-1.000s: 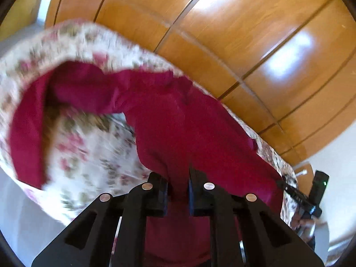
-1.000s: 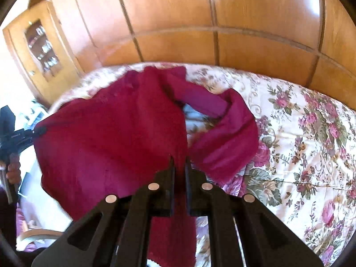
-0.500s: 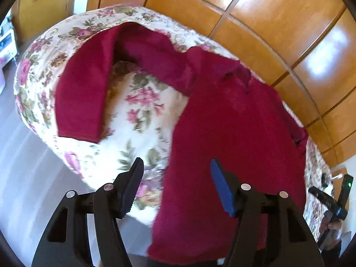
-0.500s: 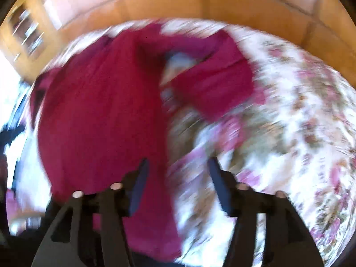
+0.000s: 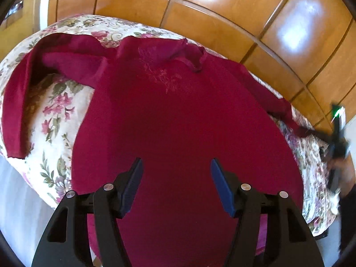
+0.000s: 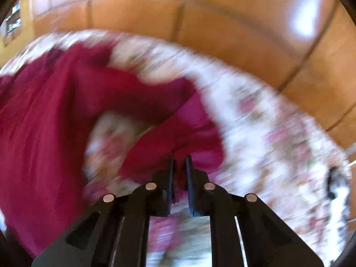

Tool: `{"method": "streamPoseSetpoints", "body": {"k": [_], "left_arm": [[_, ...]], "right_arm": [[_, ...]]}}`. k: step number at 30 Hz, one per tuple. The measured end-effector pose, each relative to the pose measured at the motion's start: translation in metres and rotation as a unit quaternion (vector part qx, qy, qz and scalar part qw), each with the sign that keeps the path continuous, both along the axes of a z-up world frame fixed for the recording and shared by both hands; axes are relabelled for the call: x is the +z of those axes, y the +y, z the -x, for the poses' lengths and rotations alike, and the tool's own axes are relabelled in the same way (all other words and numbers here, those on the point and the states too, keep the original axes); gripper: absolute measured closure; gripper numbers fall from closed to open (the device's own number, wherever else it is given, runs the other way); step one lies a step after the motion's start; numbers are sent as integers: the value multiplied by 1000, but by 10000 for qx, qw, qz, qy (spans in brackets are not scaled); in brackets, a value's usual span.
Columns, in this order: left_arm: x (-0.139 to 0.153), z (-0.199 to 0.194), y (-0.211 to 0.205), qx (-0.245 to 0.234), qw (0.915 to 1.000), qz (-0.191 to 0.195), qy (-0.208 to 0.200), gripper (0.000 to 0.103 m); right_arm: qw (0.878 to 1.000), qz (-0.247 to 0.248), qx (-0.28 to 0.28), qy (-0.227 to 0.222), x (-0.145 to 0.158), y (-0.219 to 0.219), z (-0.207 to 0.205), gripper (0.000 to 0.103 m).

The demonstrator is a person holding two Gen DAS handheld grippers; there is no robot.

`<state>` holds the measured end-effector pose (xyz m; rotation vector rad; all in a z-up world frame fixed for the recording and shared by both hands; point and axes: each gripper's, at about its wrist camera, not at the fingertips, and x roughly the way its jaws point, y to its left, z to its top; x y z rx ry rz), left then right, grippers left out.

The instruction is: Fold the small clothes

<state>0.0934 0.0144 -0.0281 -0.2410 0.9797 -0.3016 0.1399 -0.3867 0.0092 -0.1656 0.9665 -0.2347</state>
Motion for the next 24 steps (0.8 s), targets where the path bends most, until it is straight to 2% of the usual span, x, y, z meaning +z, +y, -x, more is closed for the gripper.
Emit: {"method": "streamPoseSetpoints", "body": {"k": [2, 5, 7, 10, 12, 15, 16, 17, 18, 19, 21, 24], "left_arm": [[-2, 1, -2, -16, 10000, -58, -12, 42], [-5, -2, -1, 20, 10000, -63, -16, 42], [-5, -4, 0, 95, 9999, -38, -19, 42], [-3, -5, 8, 277, 9996, 15, -44, 42], [0, -2, 17, 400, 9991, -4, -107, 42], [3, 1, 32, 593, 9980, -114, -164, 39], [6, 2, 43, 756, 9967, -217, -190, 39], [7, 2, 54, 919, 9952, -282, -195, 39], [8, 1, 62, 1033, 9940, -305, -188, 39], [11, 1, 78, 1264, 9913, -325, -176, 39], [14, 2, 107, 1715, 9842, -403, -159, 39], [16, 7, 162, 2704, 9600, -719, -57, 34]], "right_arm": [[9971, 554, -433, -285, 29, -35, -10, 94], [9879, 1117, -984, -437, 51, -76, -33, 95], [9720, 1866, -1379, -371, 53, -105, -58, 96], [9473, 2578, -1904, -35, 40, -142, -89, 99], [9425, 2484, -2231, 136, 33, -163, -101, 99], [9447, 2234, -2394, 194, 18, -172, -111, 97], [9460, 2216, -2359, 177, 12, -168, -112, 90], [9497, 2139, -2284, 127, 8, -163, -112, 78], [9516, 2110, -2233, 46, 6, -158, -110, 41], [9524, 2146, -2166, -79, 6, -150, -107, 22], [9552, 2205, -1957, -253, 6, -130, -106, 22], [9725, 1649, -1514, -641, 10, -85, -91, 16]]}}
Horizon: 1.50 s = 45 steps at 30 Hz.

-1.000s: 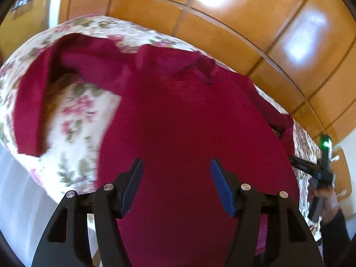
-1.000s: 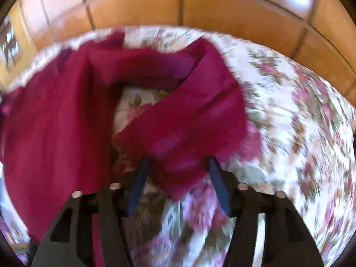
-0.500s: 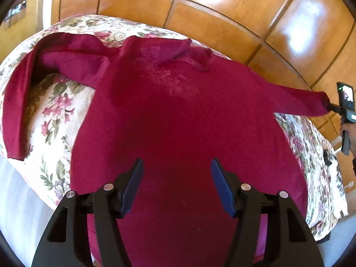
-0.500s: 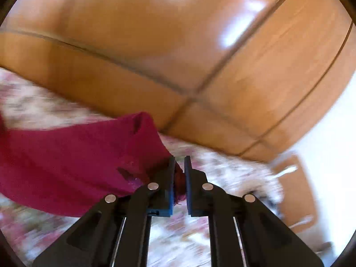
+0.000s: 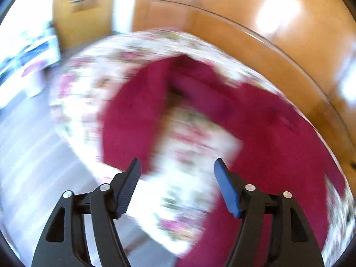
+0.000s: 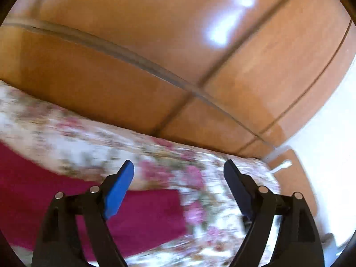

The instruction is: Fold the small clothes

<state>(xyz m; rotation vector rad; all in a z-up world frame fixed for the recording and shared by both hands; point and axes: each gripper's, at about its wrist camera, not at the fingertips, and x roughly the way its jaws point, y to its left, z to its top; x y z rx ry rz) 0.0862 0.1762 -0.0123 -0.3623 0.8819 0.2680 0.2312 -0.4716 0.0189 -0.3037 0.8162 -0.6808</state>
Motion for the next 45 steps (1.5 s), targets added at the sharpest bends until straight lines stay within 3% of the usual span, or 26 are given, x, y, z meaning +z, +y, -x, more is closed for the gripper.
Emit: {"method": "streamPoseSetpoints", "body": {"k": [2, 5, 9, 11, 14, 15, 17, 19, 22, 25, 27, 29, 33, 35, 36, 37, 39, 41, 42, 43, 45], "left_arm": [[-1, 4, 24, 376, 9993, -57, 30, 34], [-3, 9, 48, 737, 9973, -24, 70, 28], [0, -2, 40, 492, 9988, -58, 5, 28], [-5, -20, 27, 215, 9991, -353, 105, 24], [-22, -47, 14, 41, 9969, -711, 320, 24], [-31, -56, 13, 12, 9954, -853, 426, 29], [-45, -69, 15, -67, 9906, -1151, 739, 93], [-40, -67, 28, -35, 9928, -1005, 648, 99], [-3, -50, 66, 127, 9963, -817, 248, 99], [38, -37, 119, 425, 9978, -515, -29, 99], [56, -39, 142, 591, 9964, -607, -34, 99], [67, -54, 167, 777, 9914, -1043, 168, 99], [49, -94, 196, 865, 9878, -1129, 628, 99], [26, -119, 193, 794, 9796, -1507, 1066, 99], [12, -127, 195, 820, 9771, -1472, 1297, 99], [2, -131, 199, 896, 9757, -1379, 1451, 97], [-10, -129, 206, 1097, 9718, -1337, 1604, 82], [-11, -119, 209, 1489, 9600, -1698, 1654, 54], [-6, -110, 207, 1688, 9543, -1886, 1586, 51], [0, -101, 203, 1761, 9546, -1907, 1460, 51], [15, -83, 187, 1706, 9661, -1664, 995, 51]], "right_arm": [[9980, -442, 406, -187, 3, 30, 7, 11], [9807, -1370, 1380, -192, -6, 108, 16, 10], [9443, -2263, 2391, 52, -22, 216, 21, 10], [9271, -2488, 2795, 195, -30, 274, 20, 10], [9117, -2734, 3041, 392, -46, 323, 19, 10], [9075, -2792, 3106, 448, -55, 338, 17, 10], [9104, -2630, 3160, 466, -66, 358, 14, 10], [9156, -2505, 3110, 468, -80, 349, 14, 10], [9189, -2570, 2926, 625, -98, 335, 11, 8], [9090, -3052, 2777, 591, -108, 315, 7, 6], [9119, -2944, 2793, 612, -108, 317, 7, 4], [9156, -2813, 2803, 634, -111, 322, 7, 3], [9140, -2865, 2810, 605, -112, 320, 6, 3], [9154, -2830, 2799, 609, -113, 320, 5, 2], [9162, -2801, 2798, 614, -113, 321, 5, 2], [9163, -2797, 2801, 611, -113, 322, 4, 2], [9149, -2839, 2805, 600, -114, 320, 4, 2], [9148, -2844, 2806, 589, -114, 321, 4, 2], [9147, -2847, 2809, 582, -114, 320, 4, 2], [9146, -2852, 2809, 577, -114, 320, 4, 2], [9148, -2844, 2810, 575, -115, 320, 3, 2]]}}
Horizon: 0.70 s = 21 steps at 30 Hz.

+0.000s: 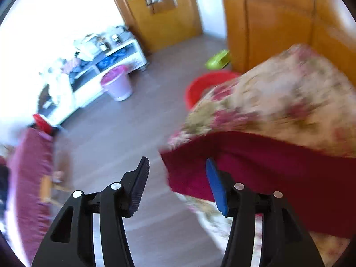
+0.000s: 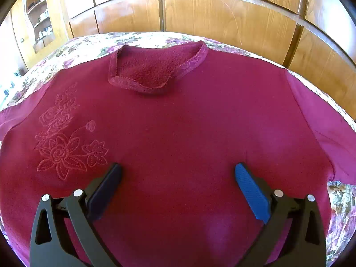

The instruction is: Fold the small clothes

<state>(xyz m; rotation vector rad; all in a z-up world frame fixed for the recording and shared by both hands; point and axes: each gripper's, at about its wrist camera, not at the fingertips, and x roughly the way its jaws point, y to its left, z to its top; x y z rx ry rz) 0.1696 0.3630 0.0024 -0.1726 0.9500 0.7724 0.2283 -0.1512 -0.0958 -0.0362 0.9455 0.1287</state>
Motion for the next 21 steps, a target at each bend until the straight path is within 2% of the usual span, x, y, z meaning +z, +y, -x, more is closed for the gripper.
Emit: {"method": "streamPoseSetpoints", "body": {"k": [2, 4, 5, 9, 11, 14, 15, 18, 21], "left_arm": [[14, 16, -38, -368, 9970, 227, -636, 51], [18, 18, -83, -967, 9900, 390, -952, 48], [17, 17, -109, -1302, 9852, 419, -1037, 42], [1, -6, -209, -2477, 9628, 355, -1020, 42], [-14, -23, -235, -2680, 9599, 233, -794, 42], [-59, -50, -244, -2447, 9690, -316, 111, 42], [-67, -49, -236, -2382, 9710, -217, 26, 42], [-47, -31, -227, -2110, 9772, 7, -234, 42], [-20, -5, -239, -2309, 9702, 142, -726, 42]], "right_arm": [[10000, 15, -4, -3, 0, 1, 0, 2], [10000, 16, -8, -4, 0, 1, 1, 2], [10000, 26, -8, -6, 0, 1, 1, 2], [10000, 8, -7, -9, 1, 0, 1, 2], [10000, -25, -12, -5, 1, -1, 1, 2], [10000, -52, -29, -7, 0, -2, 0, 2], [10000, -45, -30, 1, 0, -2, 0, 2], [10000, -60, -28, 3, 0, -2, -1, 2], [10000, -81, -26, -5, 1, -3, 0, 2]]}}
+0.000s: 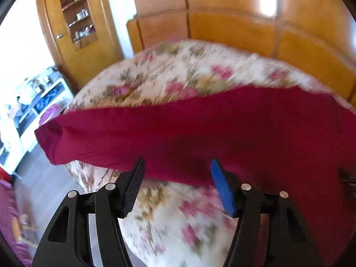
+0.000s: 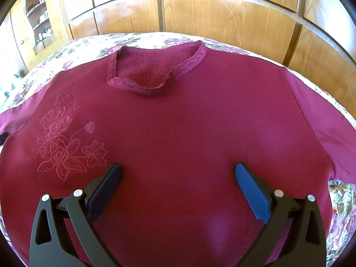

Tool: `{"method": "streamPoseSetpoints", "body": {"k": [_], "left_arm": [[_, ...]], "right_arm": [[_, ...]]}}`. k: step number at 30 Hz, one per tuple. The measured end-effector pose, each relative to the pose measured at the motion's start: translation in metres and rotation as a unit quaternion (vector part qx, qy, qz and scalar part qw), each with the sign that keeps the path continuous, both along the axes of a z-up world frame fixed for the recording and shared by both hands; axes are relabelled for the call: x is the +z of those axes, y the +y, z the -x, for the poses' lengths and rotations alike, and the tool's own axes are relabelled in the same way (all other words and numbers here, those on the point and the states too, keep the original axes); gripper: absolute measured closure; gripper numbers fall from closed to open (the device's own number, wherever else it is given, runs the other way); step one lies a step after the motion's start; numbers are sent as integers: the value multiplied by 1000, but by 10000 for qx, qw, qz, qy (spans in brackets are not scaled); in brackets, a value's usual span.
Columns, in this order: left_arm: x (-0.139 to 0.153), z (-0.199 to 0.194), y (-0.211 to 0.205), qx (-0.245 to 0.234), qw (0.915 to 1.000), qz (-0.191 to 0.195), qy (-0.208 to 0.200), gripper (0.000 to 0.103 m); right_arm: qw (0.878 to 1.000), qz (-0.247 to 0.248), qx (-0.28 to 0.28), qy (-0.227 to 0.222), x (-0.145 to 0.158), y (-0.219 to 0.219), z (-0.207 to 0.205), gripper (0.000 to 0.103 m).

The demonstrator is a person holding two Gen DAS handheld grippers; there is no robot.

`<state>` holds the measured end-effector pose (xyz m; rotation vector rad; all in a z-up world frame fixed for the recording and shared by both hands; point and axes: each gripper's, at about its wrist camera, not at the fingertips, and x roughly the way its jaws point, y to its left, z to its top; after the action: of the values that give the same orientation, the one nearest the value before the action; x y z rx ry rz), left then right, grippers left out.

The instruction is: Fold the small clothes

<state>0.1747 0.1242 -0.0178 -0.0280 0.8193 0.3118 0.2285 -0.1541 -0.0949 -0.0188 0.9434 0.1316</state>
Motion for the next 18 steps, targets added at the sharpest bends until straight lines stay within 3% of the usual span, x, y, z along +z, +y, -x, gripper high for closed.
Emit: {"method": "streamPoseSetpoints", "body": {"k": [7, 9, 18], "left_arm": [[37, 53, -28, -484, 9970, 364, -484, 41], [40, 67, -35, -515, 9962, 472, -528, 34], [8, 103, -49, -622, 9946, 797, -231, 32]], "right_arm": [[9998, 24, 53, 171, 12, -8, 16, 2], [9997, 131, 115, 183, 19, -17, 27, 2], [9977, 521, -247, 344, 35, -103, 95, 2]]}}
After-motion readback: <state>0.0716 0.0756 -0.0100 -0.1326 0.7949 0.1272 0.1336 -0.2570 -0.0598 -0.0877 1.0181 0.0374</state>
